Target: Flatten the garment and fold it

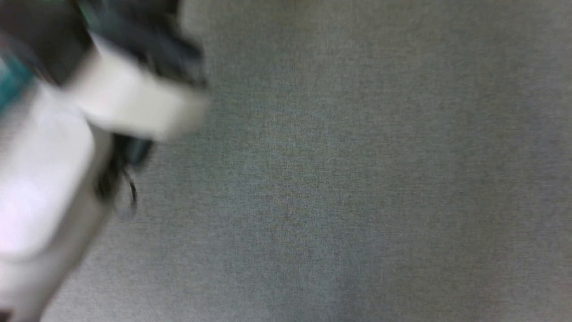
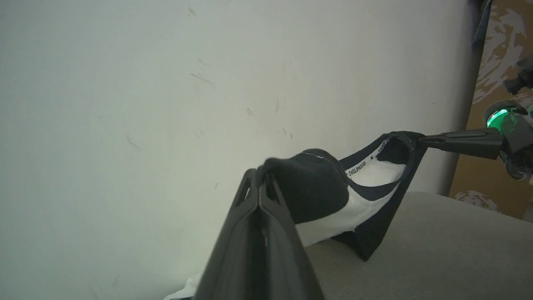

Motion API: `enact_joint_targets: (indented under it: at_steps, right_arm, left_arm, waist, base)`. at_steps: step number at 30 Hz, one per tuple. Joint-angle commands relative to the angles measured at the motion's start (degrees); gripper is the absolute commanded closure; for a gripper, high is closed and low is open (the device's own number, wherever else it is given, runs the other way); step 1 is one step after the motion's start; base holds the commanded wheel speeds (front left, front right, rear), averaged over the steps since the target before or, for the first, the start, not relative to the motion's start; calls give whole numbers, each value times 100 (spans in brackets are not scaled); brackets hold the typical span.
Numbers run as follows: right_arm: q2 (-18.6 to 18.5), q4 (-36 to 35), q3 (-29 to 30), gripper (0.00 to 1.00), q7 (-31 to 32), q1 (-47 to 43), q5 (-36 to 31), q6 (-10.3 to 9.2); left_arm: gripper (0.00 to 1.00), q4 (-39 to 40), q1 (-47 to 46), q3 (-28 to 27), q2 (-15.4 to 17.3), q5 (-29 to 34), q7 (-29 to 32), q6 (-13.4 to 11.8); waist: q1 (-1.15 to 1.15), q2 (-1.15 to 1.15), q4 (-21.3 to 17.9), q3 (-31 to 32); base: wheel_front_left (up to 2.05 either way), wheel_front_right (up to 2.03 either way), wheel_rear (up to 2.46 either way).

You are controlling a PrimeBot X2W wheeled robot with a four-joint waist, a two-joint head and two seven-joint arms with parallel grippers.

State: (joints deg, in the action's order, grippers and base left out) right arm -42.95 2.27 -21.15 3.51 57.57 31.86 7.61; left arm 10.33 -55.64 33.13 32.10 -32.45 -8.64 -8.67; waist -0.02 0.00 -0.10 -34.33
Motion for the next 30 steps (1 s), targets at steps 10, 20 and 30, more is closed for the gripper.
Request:
enact_joint_targets:
  at_steps: [10, 20, 30]
  right_arm:
    - [658, -956, 801, 100, 448, -3106, -132, -12]
    - [870, -1007, 622, 100, 665, -4868, -284, -12]
    - [736, -836, 442, 100, 1307, -6122, -72, -12]
  left_arm:
    - [100, 766, 2520, 956, 507, -41, 340, -513]
    - [100, 156, 3942, 1615, 491, -768, 529, -377]
    - [100, -250, 4643, 1997, 544, -1313, 845, -156]
  waist:
    - [2, 0, -63, 989]
    - [2, 0, -160, 1621]
    - [2, 0, -169, 2191]
  base:
    - [0, 0, 0]
    - [0, 0, 0]
    - [0, 0, 0]
